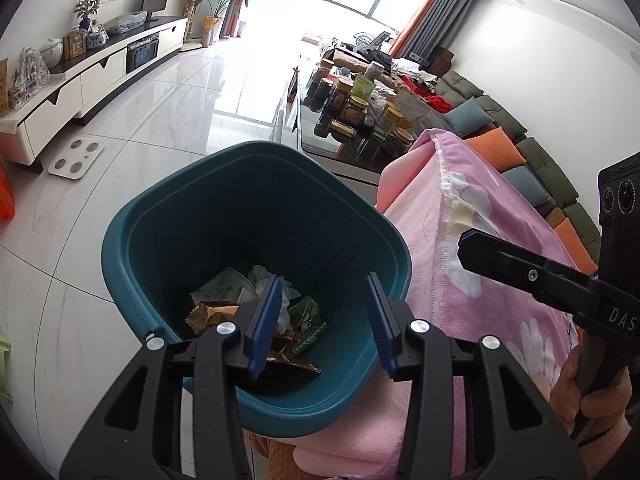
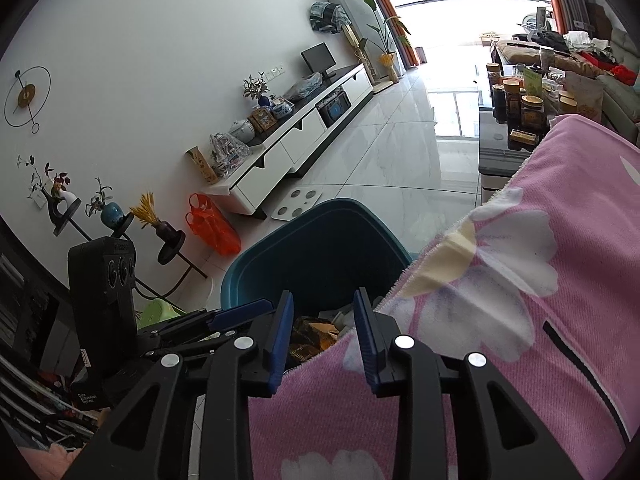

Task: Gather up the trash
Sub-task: 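Open both tools over the teal bin to drop the trash, then move both open tools back toward the orange wrapper and plastic wrapper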

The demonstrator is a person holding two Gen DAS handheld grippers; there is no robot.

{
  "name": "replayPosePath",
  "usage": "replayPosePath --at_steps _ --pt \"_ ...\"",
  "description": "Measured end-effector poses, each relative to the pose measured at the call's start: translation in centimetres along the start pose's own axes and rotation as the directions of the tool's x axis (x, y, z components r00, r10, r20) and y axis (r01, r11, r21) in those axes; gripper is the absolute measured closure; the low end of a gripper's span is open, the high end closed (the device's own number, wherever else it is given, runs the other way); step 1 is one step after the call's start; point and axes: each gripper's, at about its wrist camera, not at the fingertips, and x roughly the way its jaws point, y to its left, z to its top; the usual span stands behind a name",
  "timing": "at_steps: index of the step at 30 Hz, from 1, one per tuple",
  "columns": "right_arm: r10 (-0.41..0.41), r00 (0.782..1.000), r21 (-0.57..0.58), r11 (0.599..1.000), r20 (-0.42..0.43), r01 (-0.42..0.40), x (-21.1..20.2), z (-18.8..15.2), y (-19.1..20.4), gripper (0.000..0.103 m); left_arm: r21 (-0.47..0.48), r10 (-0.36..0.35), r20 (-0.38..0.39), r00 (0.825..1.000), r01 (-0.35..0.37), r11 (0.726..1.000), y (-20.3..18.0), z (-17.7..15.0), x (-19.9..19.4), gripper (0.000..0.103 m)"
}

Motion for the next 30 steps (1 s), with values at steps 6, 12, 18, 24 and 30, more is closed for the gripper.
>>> replayPosePath --at_steps 6,12,18,24,30 --pt "-0.001 0.998 -0.017 1.000 0.056 0.002 -3.4 -0.8 -0.4 0.066 0.081 -0.025 0.078 0.997 0.018 0.997 -2.3 0.2 -2.8 0.049" --pt "-0.007 0.993 -0.007 1.000 0.118 0.008 -7.4 -2.2 -1.6 0.061 0.188 -0.095 0.097 0.991 0.075 0.979 -6.0 -1.4 -5.1 0.045" --pt "-0.059 0.982 0.034 0.998 0.177 0.054 -11.1 -4.2 -3.4 0.055 0.278 -0.148 0.071 0.986 0.123 0.953 -10.7 -2.8 -5.4 0.041" --pt "-0.117 0.968 0.073 0.992 0.221 0.104 -14.5 -6.3 -5.5 0.047 0.348 -0.188 0.022 0.982 0.169 0.922 -14.4 -4.2 -4.7 0.038" --pt "-0.181 0.950 0.133 0.980 0.255 0.151 -17.9 -8.5 -8.1 0.047 0.396 -0.231 -0.034 0.972 0.225 0.890 -17.6 -5.7 -4.0 0.038"
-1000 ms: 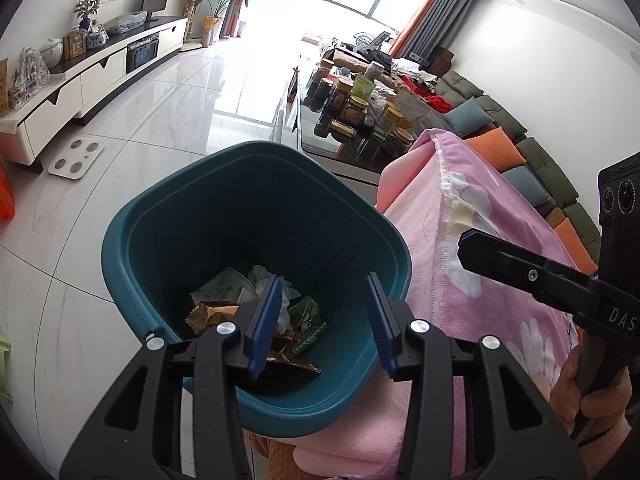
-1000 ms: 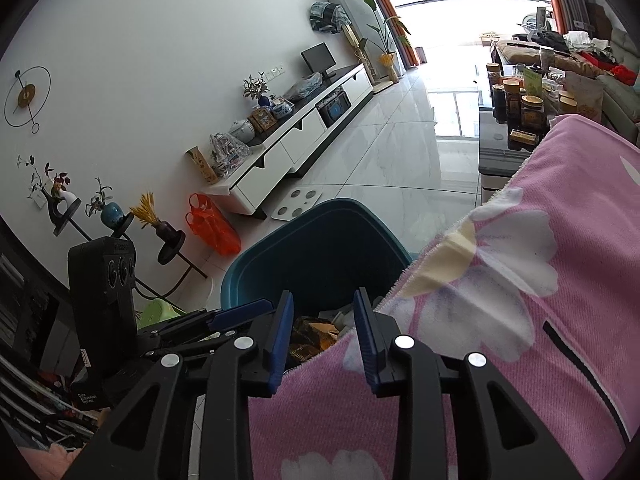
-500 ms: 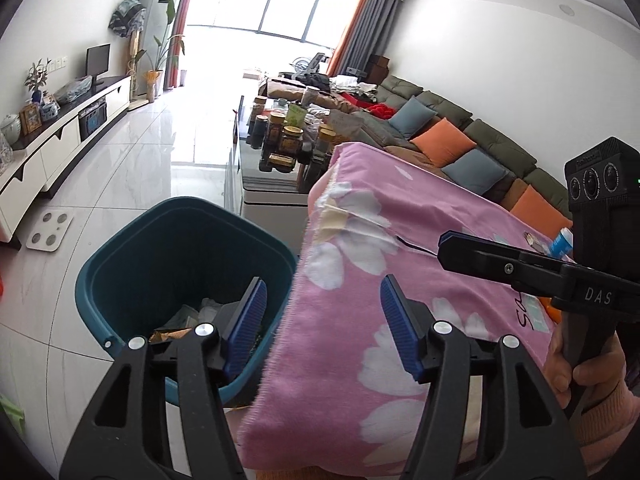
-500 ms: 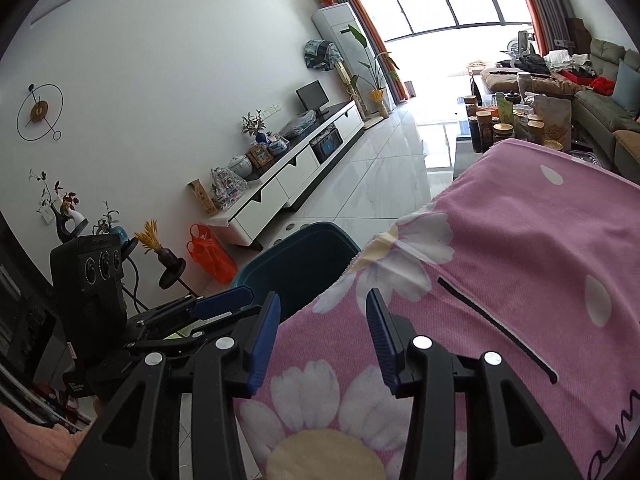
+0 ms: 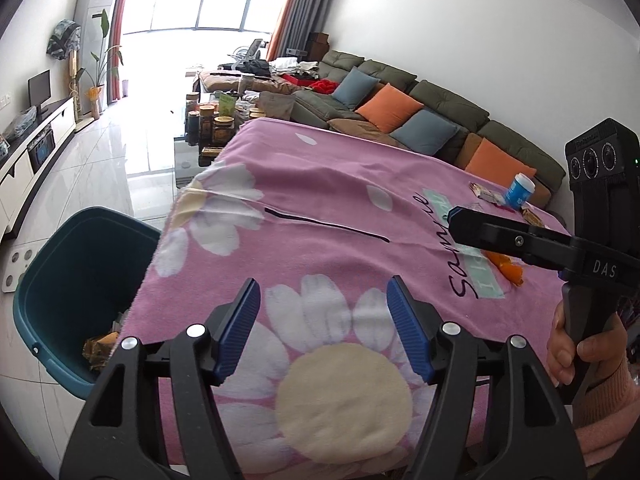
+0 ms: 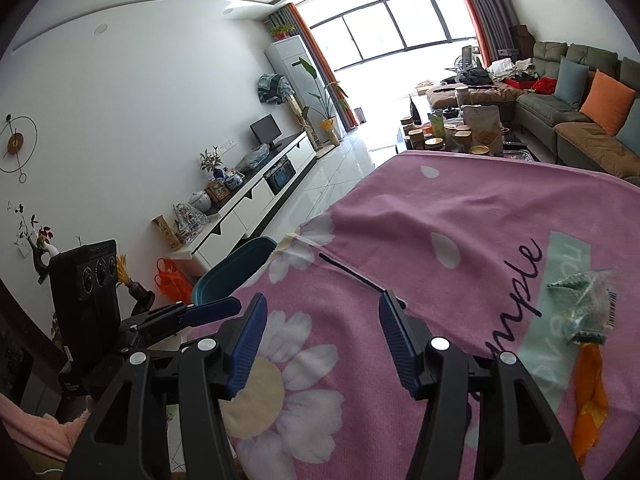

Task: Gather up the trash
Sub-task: 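Move both open tools back toward the orange wrapper and plastic wrapper, then grasp the orange wrapper with the left tool while the right grasps the clear plastic wrapper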

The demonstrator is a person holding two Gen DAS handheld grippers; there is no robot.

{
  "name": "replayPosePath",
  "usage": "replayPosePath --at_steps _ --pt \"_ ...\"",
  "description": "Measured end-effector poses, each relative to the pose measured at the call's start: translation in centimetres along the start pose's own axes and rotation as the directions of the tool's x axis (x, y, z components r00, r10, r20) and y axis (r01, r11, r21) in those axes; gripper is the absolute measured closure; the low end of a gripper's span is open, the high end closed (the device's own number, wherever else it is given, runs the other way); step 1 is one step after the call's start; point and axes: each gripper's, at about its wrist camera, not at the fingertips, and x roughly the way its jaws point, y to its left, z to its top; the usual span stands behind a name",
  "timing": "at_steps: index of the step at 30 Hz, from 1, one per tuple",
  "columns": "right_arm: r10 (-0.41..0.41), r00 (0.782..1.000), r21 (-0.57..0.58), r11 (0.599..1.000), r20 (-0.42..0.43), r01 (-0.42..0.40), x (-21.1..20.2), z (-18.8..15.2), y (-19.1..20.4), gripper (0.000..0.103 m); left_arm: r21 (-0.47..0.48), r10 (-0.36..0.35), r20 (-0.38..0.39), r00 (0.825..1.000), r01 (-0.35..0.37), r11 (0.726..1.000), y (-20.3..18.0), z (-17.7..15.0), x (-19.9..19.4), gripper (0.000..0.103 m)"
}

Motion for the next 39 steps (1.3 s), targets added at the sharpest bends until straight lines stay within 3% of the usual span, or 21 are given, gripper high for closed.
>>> replayPosePath --at_steps 8,15,25,35,39 --pt "-0.142 0.987 0.109 0.985 0.079 0.133 -4.8 -1.0 -5.3 0.047 0.096 -0.111 -0.058 0.992 0.116 0.989 -5.4 0.4 2.9 0.038" --pt "-0.231 0.967 0.191 0.959 0.107 0.208 -7.2 -2.1 -9.4 0.047 0.155 -0.202 -0.130 0.971 0.221 0.963 -10.5 0.6 6.0 0.038" --pt "-0.257 0.965 0.239 0.941 0.047 0.240 -7.4 -4.3 -12.0 0.047 0.175 -0.211 -0.213 0.954 0.249 0.952 -13.9 1.7 10.6 0.040" --pt "-0.271 0.958 0.288 0.929 0.094 0.234 -8.7 -3.1 -14.3 0.047 0.188 -0.305 -0.280 0.910 0.364 0.912 -18.6 2.8 12.9 0.040" --pt "-0.273 0.956 0.307 0.924 0.108 0.229 -9.5 -2.9 -15.1 0.047 0.199 -0.291 -0.324 0.900 0.366 0.909 -20.8 2.7 14.8 0.043"
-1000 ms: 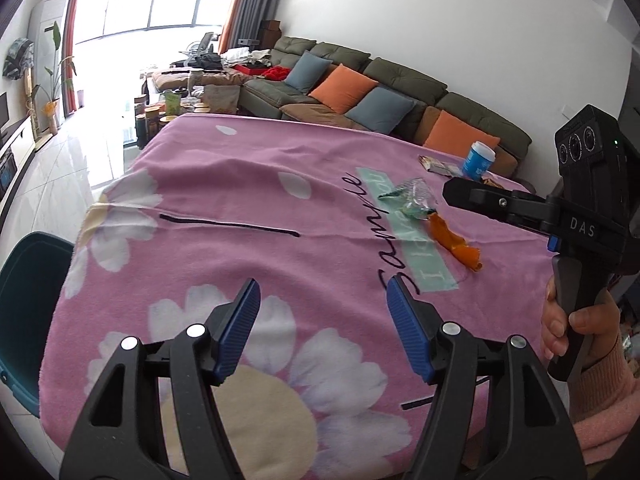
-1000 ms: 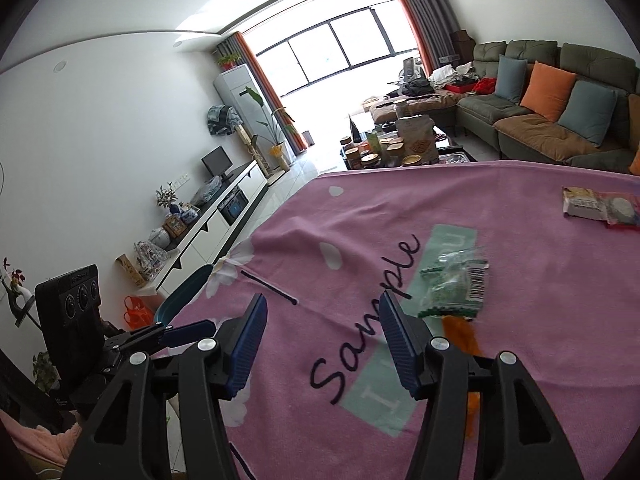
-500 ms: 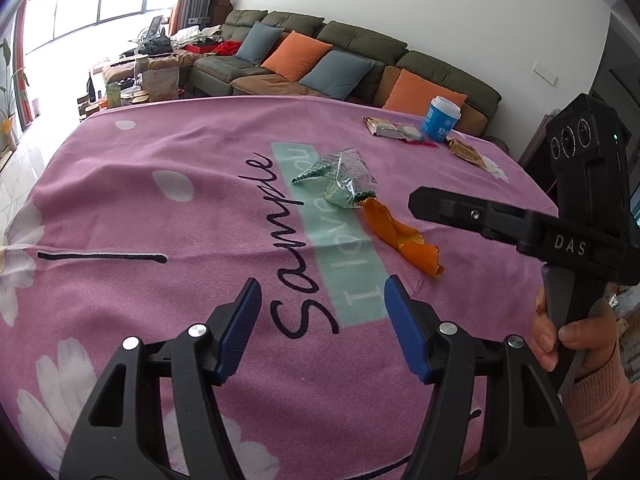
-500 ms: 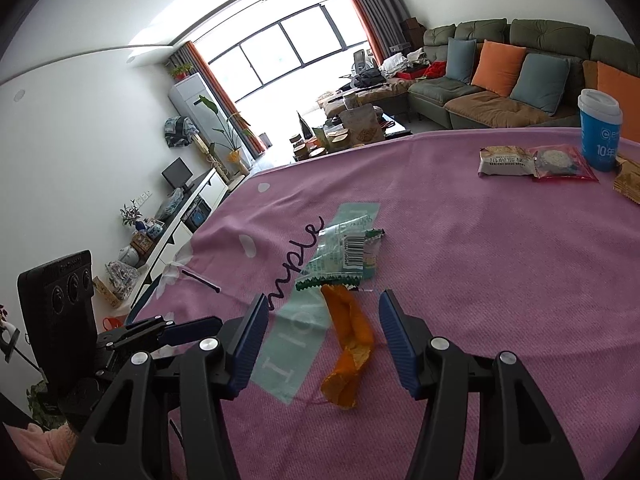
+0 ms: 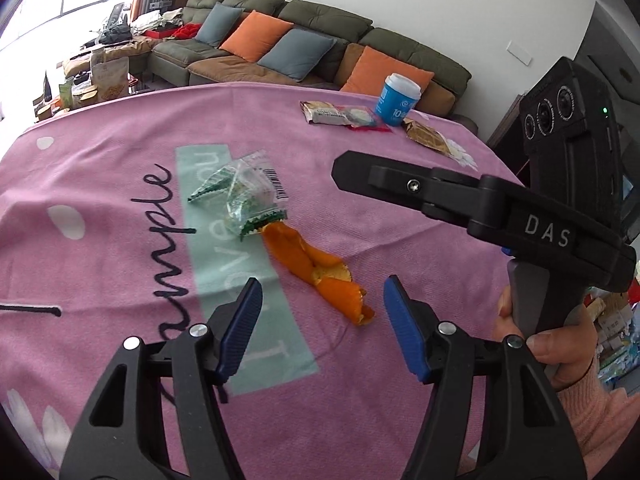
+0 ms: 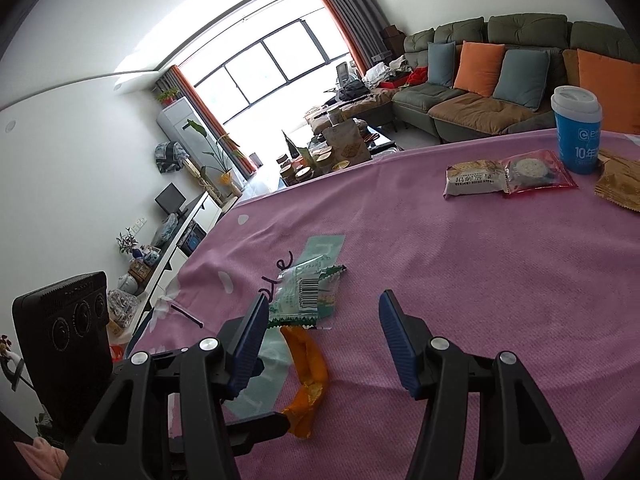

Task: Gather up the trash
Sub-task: 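Grasp the orange wrapper with the left tool while the right grasps the clear plastic wrapper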

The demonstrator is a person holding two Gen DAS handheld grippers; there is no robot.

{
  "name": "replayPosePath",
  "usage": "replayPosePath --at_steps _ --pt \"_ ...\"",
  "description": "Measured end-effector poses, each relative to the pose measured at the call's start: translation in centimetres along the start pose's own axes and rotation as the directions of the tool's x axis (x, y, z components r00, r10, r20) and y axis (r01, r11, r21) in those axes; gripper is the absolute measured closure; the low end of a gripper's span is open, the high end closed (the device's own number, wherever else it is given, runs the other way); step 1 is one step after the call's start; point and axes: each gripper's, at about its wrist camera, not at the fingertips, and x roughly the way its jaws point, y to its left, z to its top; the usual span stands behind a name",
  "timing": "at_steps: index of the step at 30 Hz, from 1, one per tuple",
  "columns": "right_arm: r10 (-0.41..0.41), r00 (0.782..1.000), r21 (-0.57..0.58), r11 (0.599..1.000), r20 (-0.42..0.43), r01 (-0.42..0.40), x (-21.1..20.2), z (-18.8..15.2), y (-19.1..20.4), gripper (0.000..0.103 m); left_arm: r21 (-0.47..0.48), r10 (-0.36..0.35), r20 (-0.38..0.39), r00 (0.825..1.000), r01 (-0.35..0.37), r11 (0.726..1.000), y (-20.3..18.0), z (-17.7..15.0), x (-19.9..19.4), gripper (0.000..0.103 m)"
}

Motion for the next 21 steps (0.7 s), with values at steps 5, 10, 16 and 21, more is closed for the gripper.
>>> replayPosePath --at_steps 5,10,16,21 --pt "0.004 1.000 0.006 1.000 -0.009 -0.004 0.2 0.2 -0.6 0.047 0.015 0.024 -0.039 0.999 -0.023 1.000 -1.1 0.5 1.9 0.048" --pt "0.019 1.000 0.009 1.000 -0.017 -0.019 0.5 0.4 -0.8 0.047 0.036 0.057 -0.045 0.997 -0.056 0.998 -1.3 0.4 2.3 0.082" --pt "0.045 0.998 -0.006 0.999 -0.045 -0.045 1.4 0.4 -0.3 0.047 0.028 0.050 -0.022 0.998 -0.050 0.998 -0.2 -0.4 1.0 0.086" --pt "0.070 0.995 -0.018 0.997 -0.075 -0.071 2.5 0.5 0.9 0.047 0.050 0.088 0.018 0.996 -0.089 0.995 0.6 -1.6 -1.8 0.086"
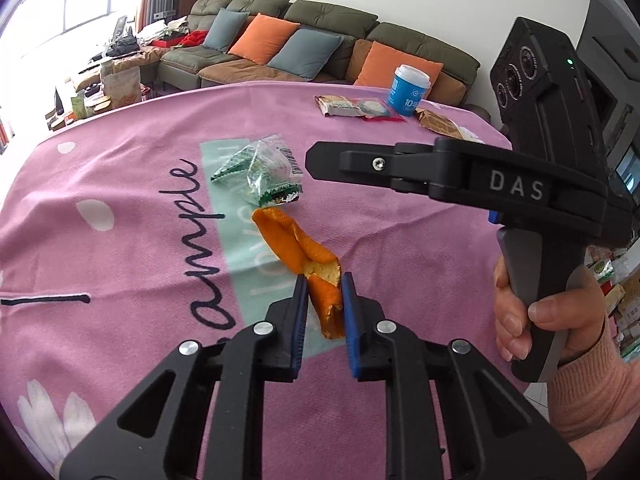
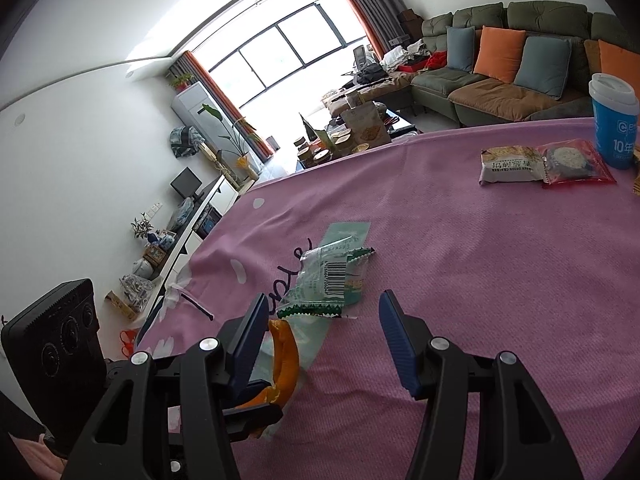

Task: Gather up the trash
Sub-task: 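Grasp the orange wrapper with the left tool while the right grasps the clear plastic wrapper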

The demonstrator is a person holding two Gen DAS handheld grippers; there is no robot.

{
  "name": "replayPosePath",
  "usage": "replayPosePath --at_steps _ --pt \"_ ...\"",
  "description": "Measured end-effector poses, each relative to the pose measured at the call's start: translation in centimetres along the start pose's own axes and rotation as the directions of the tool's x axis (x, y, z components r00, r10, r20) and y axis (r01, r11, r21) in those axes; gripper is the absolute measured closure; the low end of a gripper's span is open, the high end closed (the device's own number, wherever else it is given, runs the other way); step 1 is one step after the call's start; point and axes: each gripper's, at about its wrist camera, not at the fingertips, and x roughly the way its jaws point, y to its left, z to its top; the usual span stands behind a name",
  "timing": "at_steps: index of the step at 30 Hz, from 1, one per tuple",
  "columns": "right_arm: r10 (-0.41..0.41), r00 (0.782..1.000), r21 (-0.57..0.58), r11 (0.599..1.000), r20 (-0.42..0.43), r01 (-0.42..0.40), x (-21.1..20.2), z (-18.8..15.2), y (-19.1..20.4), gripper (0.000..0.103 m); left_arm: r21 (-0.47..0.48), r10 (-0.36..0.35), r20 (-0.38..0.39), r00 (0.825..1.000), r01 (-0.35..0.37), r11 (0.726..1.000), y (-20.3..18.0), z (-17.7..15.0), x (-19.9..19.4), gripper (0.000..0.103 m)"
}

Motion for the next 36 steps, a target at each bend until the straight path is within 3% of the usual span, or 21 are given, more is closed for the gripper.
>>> replayPosePath --at_steps 6,13,17,29,36 --pt "0.007 0.999 0.000 1.000 -0.042 -0.007 1.9 0.6 1.1 0.047 -0.032 0.040 0.034 0.999 -0.039 0.999 2.1 -1.5 -3.1 0.086" --pt "-0.045 0.997 0.025 0.999 -0.064 0.047 3.5 0.7 0.8 0.048 -0.094 0.107 0.060 0.992 -0.101 0.990 5.0 -3.3 -5.9 0.086" --pt "-0.065 0.995 0.029 0.997 -0.075 0.068 3.9 0.6 0.5 0.061 -0.128 0.134 0.067 0.989 -0.124 0.984 6.3 -4.1 -7.0 0.086" --pt "-0.075 0.996 0.026 0.997 -0.036 0.076 2.6 0.6 0.6 0.066 -0.179 0.179 0.085 0.980 -0.162 0.971 8.4 -5.8 -9.4 0.086" --pt "-0.080 0.997 -0.034 0.996 -0.020 0.079 2.1 -0.1 2.9 0.066 -0.203 0.200 0.089 0.976 -0.179 0.963 9.3 -6.5 -10.5 0.086"
